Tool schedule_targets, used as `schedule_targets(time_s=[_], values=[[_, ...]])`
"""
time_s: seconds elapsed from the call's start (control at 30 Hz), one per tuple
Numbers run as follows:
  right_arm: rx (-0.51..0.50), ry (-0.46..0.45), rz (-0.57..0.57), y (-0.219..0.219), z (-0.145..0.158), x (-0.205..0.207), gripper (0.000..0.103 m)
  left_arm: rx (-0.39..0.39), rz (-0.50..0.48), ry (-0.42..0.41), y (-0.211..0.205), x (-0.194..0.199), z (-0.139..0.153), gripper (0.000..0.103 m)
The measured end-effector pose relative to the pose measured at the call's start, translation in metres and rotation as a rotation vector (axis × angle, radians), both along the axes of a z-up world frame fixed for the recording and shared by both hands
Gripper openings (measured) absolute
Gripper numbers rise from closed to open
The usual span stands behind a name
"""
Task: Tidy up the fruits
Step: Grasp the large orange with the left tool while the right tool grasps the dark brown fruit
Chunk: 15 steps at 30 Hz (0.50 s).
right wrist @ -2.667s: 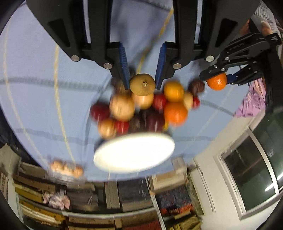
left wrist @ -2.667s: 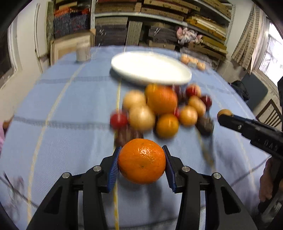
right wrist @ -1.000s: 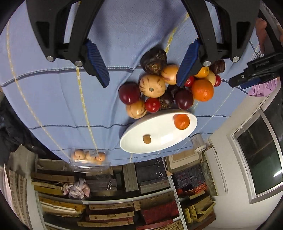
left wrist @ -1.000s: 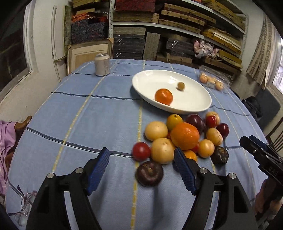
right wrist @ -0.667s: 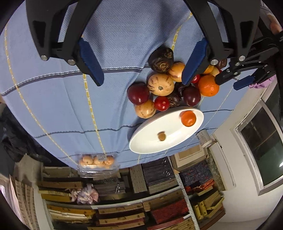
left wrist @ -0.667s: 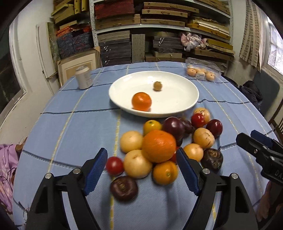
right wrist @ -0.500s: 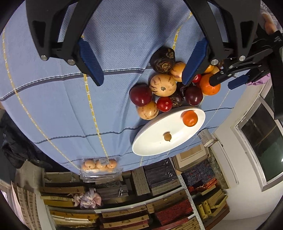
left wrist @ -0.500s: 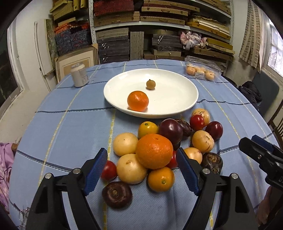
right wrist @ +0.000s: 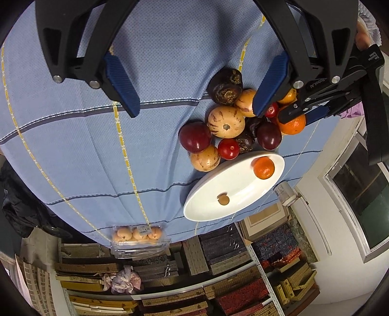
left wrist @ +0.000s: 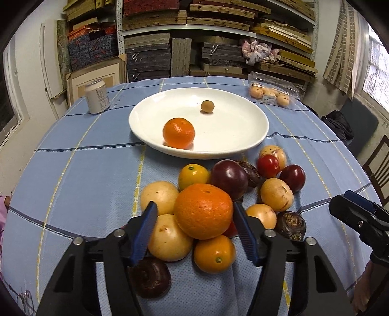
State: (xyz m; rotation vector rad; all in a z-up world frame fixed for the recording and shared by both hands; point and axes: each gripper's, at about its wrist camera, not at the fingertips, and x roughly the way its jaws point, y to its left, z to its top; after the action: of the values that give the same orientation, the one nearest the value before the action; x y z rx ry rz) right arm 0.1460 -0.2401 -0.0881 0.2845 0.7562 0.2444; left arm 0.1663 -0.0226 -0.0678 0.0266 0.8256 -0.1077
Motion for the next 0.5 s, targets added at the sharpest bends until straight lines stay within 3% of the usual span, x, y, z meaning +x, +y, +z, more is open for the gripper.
schedule_targets(time_s=[0.17, 0.5], values=[[0.002, 0.006, -0.002, -0.0004, -0.0007, 0.001, 0.092, -0.01, -0.024, 0.0, -0.0039, -0.0002, -0.0018, 0.049], [-0.002, 0.014, -0.009, -0.002, -0.003, 0.0033, 0.092, -0.032, -0.024, -0.011, -0.0006, -0.0016, -0.0016, 0.049]])
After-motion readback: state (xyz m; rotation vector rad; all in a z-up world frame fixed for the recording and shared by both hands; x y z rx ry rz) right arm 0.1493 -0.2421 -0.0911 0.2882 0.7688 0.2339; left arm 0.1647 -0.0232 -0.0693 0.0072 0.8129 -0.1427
